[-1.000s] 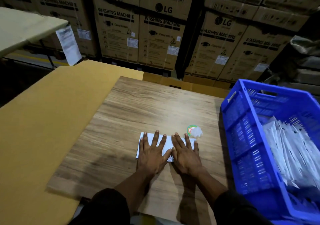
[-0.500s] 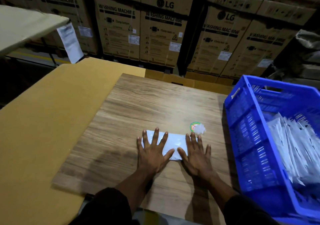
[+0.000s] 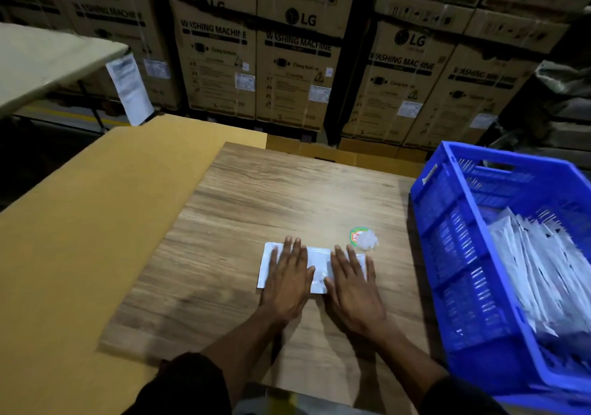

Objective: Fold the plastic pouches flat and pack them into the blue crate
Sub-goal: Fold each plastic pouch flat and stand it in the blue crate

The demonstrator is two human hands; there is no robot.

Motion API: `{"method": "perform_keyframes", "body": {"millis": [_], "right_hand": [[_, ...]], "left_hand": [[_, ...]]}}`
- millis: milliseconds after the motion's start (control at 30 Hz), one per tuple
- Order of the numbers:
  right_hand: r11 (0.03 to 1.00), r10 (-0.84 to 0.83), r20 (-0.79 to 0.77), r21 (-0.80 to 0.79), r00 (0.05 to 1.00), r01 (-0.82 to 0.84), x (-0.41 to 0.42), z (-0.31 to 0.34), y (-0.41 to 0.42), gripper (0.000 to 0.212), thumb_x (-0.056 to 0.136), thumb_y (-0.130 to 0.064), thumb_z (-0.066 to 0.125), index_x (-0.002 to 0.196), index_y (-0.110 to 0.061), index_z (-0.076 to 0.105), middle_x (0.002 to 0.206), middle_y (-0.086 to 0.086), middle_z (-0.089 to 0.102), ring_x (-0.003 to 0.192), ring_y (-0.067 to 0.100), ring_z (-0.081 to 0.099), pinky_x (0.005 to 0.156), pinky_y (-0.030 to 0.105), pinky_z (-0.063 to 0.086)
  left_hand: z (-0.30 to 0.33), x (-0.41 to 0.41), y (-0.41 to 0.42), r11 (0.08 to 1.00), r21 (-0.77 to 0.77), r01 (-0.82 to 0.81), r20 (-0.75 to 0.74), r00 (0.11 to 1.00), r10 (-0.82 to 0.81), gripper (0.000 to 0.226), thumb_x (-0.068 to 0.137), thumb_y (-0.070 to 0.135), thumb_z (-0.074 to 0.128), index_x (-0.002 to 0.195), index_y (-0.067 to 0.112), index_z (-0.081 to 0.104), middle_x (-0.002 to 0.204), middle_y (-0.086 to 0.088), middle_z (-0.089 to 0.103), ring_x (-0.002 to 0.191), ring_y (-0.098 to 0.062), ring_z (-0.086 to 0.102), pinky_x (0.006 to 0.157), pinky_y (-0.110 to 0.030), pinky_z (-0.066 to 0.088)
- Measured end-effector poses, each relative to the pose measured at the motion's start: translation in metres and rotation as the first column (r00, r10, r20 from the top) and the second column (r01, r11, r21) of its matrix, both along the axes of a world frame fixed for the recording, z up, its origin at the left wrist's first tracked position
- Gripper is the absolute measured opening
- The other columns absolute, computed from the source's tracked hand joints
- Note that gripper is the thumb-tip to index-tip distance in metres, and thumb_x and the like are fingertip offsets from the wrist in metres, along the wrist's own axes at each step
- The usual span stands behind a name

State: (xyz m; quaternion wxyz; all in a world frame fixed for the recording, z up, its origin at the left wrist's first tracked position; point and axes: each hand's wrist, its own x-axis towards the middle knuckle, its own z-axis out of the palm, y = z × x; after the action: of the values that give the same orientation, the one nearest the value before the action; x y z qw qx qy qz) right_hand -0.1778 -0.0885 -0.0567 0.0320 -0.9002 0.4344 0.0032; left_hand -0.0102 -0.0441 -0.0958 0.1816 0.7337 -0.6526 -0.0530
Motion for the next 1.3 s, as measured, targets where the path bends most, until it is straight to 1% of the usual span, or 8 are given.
{"method": "perform_keyframes", "body": {"millis": [67, 200, 367, 633, 800, 1000, 1167, 1300], "right_hand": [[0.999, 0.039, 0.021, 0.029, 0.999, -0.039, 0.003, -0.01, 0.009, 0.062, 0.103, -0.044, 0.022, 0.155, -0.011, 0.033, 0.164, 0.005, 0.025, 0.153, 0.023, 0.014, 0.12, 0.05, 0.007], [0.996, 0.042, 0.061, 0.081, 0.997, -0.047, -0.002, -0.018, 0.006, 0.074, 0.098, -0.06, -0.005, 0.161, -0.022, 0.005, 0.167, -0.007, -0.009, 0.152, 0.012, -0.015, 0.122, 0.043, -0.004], [0.993, 0.052, 0.041, 0.105, 0.998, -0.056, -0.004, -0.017, 0.005, 0.072, 0.098, -0.056, 0.004, 0.16, -0.021, 0.0, 0.166, -0.006, -0.013, 0.152, 0.014, -0.019, 0.122, 0.044, -0.005], [0.987, 0.075, -0.021, 0.144, 0.997, -0.071, -0.004, -0.015, 0.002, 0.079, 0.089, -0.054, 0.0, 0.159, -0.019, -0.008, 0.164, -0.006, -0.02, 0.15, 0.015, -0.024, 0.123, 0.046, -0.006], [0.983, 0.01, 0.019, 0.184, 1.0, -0.014, -0.007, -0.019, 0.005, 0.078, 0.092, -0.062, 0.004, 0.154, -0.021, -0.02, 0.161, -0.006, -0.029, 0.148, 0.014, -0.03, 0.121, 0.038, -0.012], [0.965, -0.065, -0.005, 0.255, 0.998, 0.064, -0.028, -0.014, 0.006, 0.081, 0.084, -0.074, -0.005, 0.147, -0.03, -0.03, 0.156, -0.01, -0.037, 0.147, 0.016, -0.031, 0.121, 0.042, -0.007], [0.938, -0.102, -0.024, 0.331, 0.994, 0.104, -0.024, -0.008, 0.004, 0.08, 0.09, -0.073, 0.006, 0.156, -0.033, -0.02, 0.158, -0.015, -0.035, 0.146, 0.015, -0.033, 0.119, 0.052, -0.012], [0.938, -0.128, -0.033, 0.321, 0.991, 0.132, -0.021, 0.006, -0.003, 0.066, 0.102, -0.059, 0.013, 0.16, -0.03, 0.002, 0.167, -0.01, -0.008, 0.153, 0.016, -0.011, 0.12, 0.056, -0.003]], "left_hand": [[-0.002, -0.005, 0.003, 0.994, -0.013, 0.111, -0.026, 0.993, -0.111, 0.062, 0.113, 0.025, 0.014, 0.123, -0.003, 0.069, 0.132, -0.019, 0.066, 0.123, -0.031, 0.063, 0.122, -0.034, 0.016], [-0.006, -0.008, 0.002, 0.991, -0.042, 0.125, -0.019, 0.992, -0.125, 0.068, 0.112, 0.031, 0.007, 0.132, 0.002, 0.065, 0.137, -0.013, 0.064, 0.129, -0.026, 0.06, 0.118, -0.034, 0.017], [-0.017, -0.006, 0.008, 0.981, -0.138, 0.133, -0.027, 0.99, -0.138, 0.065, 0.111, 0.039, 0.008, 0.148, 0.004, 0.05, 0.156, -0.01, 0.046, 0.146, -0.027, 0.04, 0.114, -0.046, 0.024], [-0.017, -0.004, 0.005, 0.993, 0.029, 0.113, -0.035, 0.993, -0.112, 0.074, 0.109, 0.05, 0.003, 0.149, 0.011, 0.051, 0.157, -0.005, 0.045, 0.147, -0.021, 0.038, 0.116, -0.042, 0.017], [-0.008, -0.003, 0.009, 0.994, -0.018, 0.108, -0.007, 0.994, -0.108, 0.082, 0.104, 0.054, -0.009, 0.154, 0.014, 0.044, 0.163, 0.0, 0.034, 0.151, -0.021, 0.028, 0.118, -0.04, 0.013], [-0.017, -0.006, 0.011, 0.998, -0.063, 0.014, -0.084, 0.996, -0.019, 0.061, 0.112, 0.042, 0.008, 0.144, 0.027, 0.058, 0.154, 0.004, 0.049, 0.144, -0.029, 0.043, 0.114, -0.042, 0.021], [-0.017, -0.011, 0.006, 0.992, -0.061, -0.11, -0.14, 0.985, 0.101, 0.055, 0.112, 0.042, 0.011, 0.145, 0.023, 0.052, 0.153, -0.004, 0.051, 0.141, -0.032, 0.046, 0.117, -0.037, 0.011], [-0.006, -0.011, 0.003, 0.988, -0.033, -0.149, -0.086, 0.986, 0.146, 0.06, 0.11, 0.044, 0.017, 0.133, 0.019, 0.066, 0.146, -0.008, 0.058, 0.136, -0.032, 0.053, 0.107, -0.045, 0.043]]}}
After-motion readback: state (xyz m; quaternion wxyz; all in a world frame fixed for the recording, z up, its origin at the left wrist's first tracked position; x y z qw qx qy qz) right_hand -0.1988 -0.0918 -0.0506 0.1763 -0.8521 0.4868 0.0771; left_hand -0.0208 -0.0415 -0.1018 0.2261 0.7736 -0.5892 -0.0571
